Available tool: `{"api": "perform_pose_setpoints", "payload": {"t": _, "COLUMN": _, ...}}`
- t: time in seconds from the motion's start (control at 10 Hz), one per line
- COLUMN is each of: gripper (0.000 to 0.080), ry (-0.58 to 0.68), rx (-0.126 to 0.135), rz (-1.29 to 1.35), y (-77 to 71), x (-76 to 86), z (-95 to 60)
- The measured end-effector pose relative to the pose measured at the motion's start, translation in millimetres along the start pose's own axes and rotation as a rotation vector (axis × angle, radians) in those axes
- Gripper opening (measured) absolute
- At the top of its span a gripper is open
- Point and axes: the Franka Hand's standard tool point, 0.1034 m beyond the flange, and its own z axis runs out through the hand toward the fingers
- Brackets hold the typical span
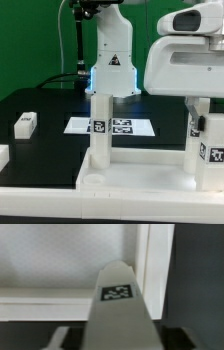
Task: Assemble desk
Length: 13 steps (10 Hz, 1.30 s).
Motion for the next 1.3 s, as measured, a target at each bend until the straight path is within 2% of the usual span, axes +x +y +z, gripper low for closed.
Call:
{"api": "perform_pose_setpoints", "payload": {"t": 0.4, "gripper": 0.0288, "ry": 0.0, "rx": 0.001, "rz": 0.084, "y": 0.2, "x": 0.0, "z": 0.0}}
{"api": "perform_pose_setpoints", "payload": {"t": 0.6, "gripper": 0.0288, "ry": -0.005, "rx": 0.012, "rz": 0.333, "y": 1.7, "x": 0.1, "z": 0.5}}
{"api": "perform_pose_setpoints", "payload": {"t": 1.3, "gripper": 0.029, "ry": -0.009, "rx": 0.014, "rz": 1.039, "y": -0.3, "x": -0.2, "z": 0.3}}
